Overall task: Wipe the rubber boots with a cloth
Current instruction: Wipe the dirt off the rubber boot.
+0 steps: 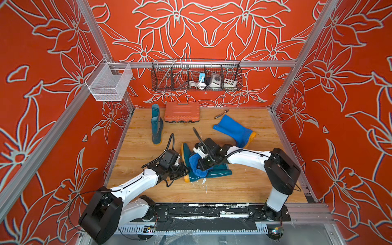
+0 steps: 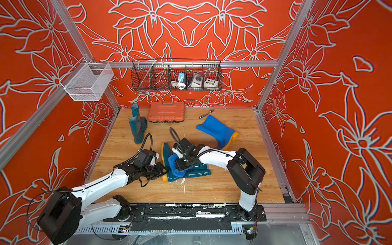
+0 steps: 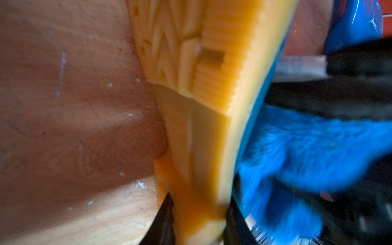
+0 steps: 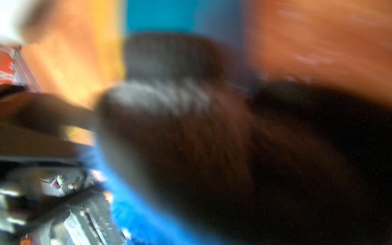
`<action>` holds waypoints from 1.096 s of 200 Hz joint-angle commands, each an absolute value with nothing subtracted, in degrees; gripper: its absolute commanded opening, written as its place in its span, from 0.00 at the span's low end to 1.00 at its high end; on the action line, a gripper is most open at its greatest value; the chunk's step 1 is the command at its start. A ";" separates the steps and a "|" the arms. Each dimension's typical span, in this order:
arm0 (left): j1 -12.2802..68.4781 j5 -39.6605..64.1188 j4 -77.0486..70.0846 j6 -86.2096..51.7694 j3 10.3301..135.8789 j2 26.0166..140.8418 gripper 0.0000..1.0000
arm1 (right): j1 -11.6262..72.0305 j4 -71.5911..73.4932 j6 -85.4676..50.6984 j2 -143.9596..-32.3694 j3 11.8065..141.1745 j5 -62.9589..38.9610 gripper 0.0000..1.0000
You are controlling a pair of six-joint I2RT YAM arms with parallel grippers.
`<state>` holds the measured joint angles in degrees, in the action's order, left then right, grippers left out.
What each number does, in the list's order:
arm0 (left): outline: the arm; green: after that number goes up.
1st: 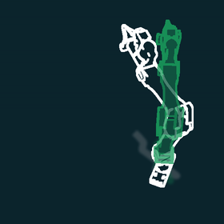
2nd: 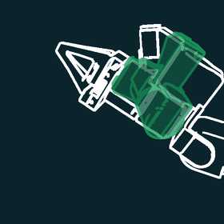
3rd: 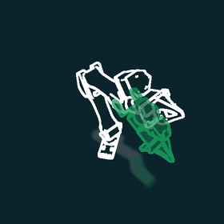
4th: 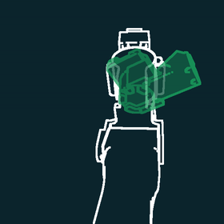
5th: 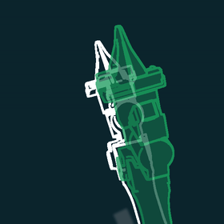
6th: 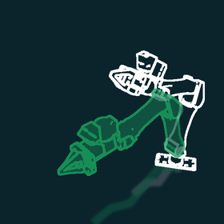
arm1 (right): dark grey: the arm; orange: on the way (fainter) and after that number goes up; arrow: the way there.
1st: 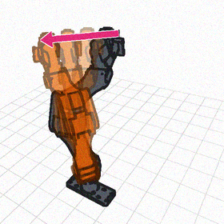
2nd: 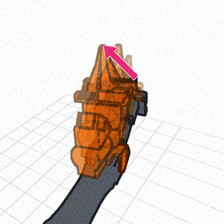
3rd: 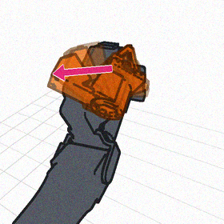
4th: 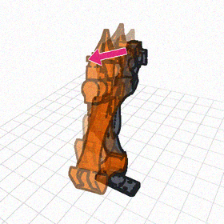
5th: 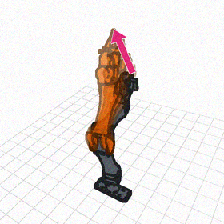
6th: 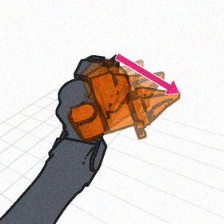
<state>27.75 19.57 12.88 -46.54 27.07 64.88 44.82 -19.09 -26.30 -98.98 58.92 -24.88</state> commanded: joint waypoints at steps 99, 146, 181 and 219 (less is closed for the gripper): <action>28.39 21.40 15.05 -46.67 25.26 67.90 0.00 | 55.74 -24.53 -29.08 -101.40 63.15 -21.74 0.00; 28.39 22.18 13.57 -46.93 24.15 68.16 0.00 | 35.90 -26.36 -26.54 -90.25 47.96 -22.24 0.00; 28.39 23.30 13.80 -46.98 24.76 68.29 0.00 | 41.93 -29.11 -26.06 -89.70 52.28 -20.62 0.00; 28.43 23.11 15.65 -47.68 25.31 67.07 0.00 | 57.31 -23.48 -31.11 -96.93 61.44 -22.50 0.00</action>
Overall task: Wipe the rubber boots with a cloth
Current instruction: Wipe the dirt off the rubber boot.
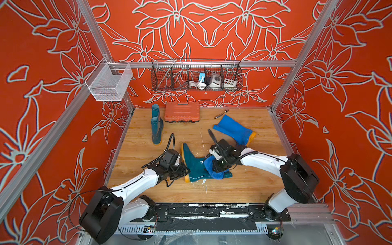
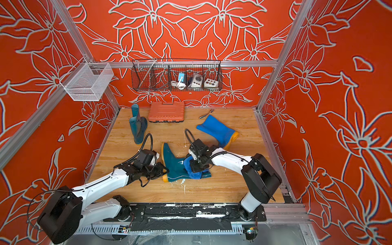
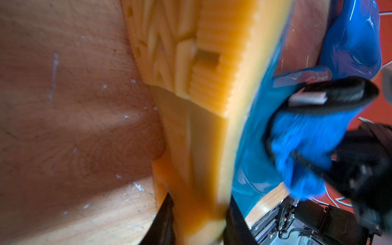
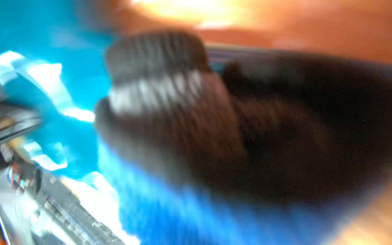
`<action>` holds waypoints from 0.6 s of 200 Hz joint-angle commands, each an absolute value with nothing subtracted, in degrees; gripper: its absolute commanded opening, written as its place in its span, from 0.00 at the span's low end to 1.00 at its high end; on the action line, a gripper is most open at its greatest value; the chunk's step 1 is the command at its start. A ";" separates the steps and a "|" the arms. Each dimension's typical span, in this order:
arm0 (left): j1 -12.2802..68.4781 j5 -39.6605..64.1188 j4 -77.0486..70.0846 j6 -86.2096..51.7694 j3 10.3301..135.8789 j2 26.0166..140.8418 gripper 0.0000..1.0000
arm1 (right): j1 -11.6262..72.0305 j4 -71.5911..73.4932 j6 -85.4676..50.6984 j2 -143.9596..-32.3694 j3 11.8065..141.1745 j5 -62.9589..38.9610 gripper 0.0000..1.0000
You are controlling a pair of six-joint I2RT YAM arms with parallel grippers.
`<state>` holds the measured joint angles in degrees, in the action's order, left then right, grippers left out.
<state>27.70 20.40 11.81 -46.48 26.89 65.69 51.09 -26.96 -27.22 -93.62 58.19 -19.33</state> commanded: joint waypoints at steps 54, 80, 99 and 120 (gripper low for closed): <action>28.39 24.55 18.46 -48.69 23.88 65.13 0.00 | 37.54 -30.39 -27.97 -86.89 48.13 -22.80 0.00; 28.39 23.53 19.10 -48.34 23.49 63.65 0.00 | 37.78 -34.66 -24.61 -82.64 48.72 -21.71 0.00; 28.39 23.34 18.43 -48.72 23.90 63.85 0.00 | 46.87 -32.15 -27.34 -86.06 53.00 -19.32 0.00; 28.39 24.12 17.67 -49.69 23.86 64.31 0.00 | 56.81 -28.40 -28.64 -94.35 61.38 -19.27 0.00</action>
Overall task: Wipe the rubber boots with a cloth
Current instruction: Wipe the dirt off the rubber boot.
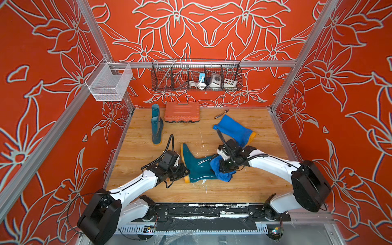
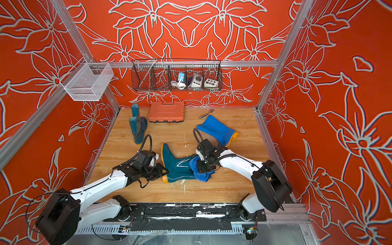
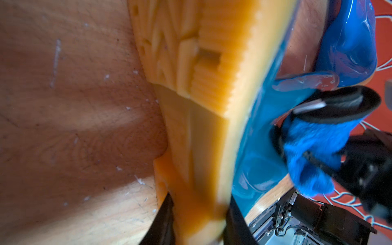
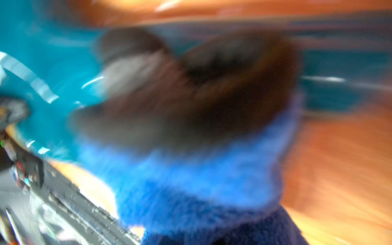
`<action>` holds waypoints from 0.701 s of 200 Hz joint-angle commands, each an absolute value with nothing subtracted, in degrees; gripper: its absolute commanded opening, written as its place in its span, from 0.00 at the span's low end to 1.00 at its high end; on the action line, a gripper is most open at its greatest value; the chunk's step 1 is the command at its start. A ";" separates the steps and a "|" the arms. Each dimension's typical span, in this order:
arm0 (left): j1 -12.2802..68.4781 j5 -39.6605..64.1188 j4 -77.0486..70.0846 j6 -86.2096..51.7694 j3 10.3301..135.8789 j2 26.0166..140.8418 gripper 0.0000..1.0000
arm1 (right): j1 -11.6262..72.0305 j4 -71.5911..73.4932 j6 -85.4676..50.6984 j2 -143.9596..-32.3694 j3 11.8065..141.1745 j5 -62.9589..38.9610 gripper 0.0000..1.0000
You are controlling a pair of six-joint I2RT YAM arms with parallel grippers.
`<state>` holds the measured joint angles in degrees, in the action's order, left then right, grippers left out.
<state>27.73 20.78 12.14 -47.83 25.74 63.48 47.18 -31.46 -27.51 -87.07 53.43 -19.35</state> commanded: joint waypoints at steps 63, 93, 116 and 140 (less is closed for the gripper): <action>28.30 28.65 21.76 -47.33 26.39 65.38 0.00 | 41.05 -32.90 -23.95 -86.68 47.65 -15.36 0.00; 28.30 25.65 21.83 -48.03 24.25 62.10 0.03 | 46.06 -26.94 -26.90 -80.99 48.21 -15.31 0.00; 28.30 24.73 22.06 -48.28 23.99 61.61 0.03 | 57.85 -25.28 -27.51 -88.36 58.06 -12.66 0.00; 28.30 24.51 22.22 -48.76 24.81 61.70 0.00 | 62.32 -24.24 -27.19 -93.89 61.59 -12.99 0.00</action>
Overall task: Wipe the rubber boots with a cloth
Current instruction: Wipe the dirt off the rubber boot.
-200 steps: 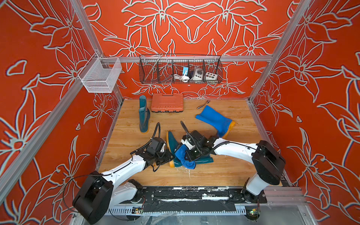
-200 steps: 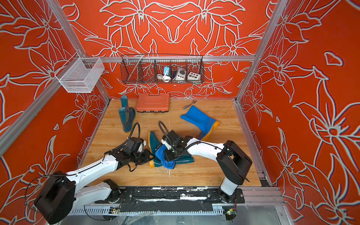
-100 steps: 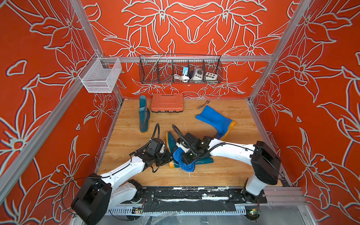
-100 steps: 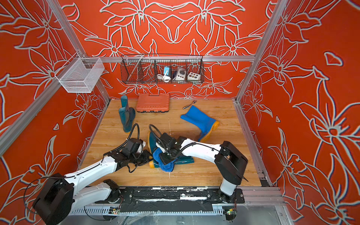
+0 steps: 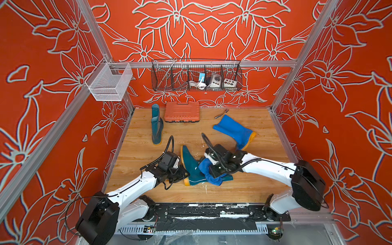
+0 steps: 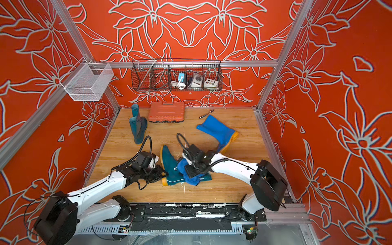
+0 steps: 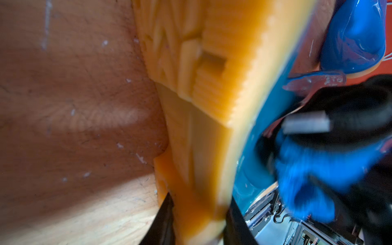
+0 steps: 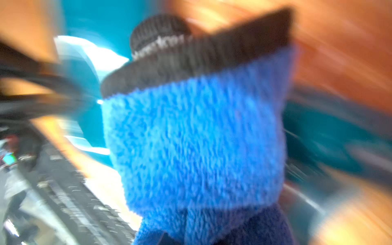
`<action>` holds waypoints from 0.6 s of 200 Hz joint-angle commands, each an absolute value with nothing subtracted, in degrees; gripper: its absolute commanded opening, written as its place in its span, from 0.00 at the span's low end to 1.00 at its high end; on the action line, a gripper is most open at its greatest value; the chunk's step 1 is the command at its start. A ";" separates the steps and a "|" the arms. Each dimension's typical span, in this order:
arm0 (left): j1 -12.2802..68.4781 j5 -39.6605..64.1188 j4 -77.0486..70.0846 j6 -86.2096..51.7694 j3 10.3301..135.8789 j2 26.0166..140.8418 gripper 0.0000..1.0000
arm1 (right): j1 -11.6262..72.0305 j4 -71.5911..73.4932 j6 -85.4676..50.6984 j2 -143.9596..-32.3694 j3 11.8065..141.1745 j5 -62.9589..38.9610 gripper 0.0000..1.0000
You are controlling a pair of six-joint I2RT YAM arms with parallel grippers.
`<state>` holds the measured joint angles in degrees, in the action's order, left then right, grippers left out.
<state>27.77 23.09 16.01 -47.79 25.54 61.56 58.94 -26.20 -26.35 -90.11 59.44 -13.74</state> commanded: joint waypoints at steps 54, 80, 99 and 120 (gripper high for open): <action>28.30 24.29 24.43 -50.33 25.76 60.14 0.00 | 41.15 -22.54 -29.20 -78.53 38.91 -16.03 0.00; 28.21 25.04 23.02 -52.94 25.84 61.42 0.00 | 42.66 -25.14 -27.60 -72.60 40.84 -14.58 0.00; 28.15 25.50 24.02 -55.46 27.04 64.40 0.00 | 54.15 -27.74 -25.58 -74.07 48.26 -4.90 0.00; 26.89 29.01 25.95 -55.38 29.40 68.22 0.00 | 64.09 -25.26 -23.56 -78.73 54.18 -0.10 0.00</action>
<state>27.75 24.21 19.27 -51.53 27.97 63.92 54.83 -26.74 -26.46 -75.44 48.10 -8.14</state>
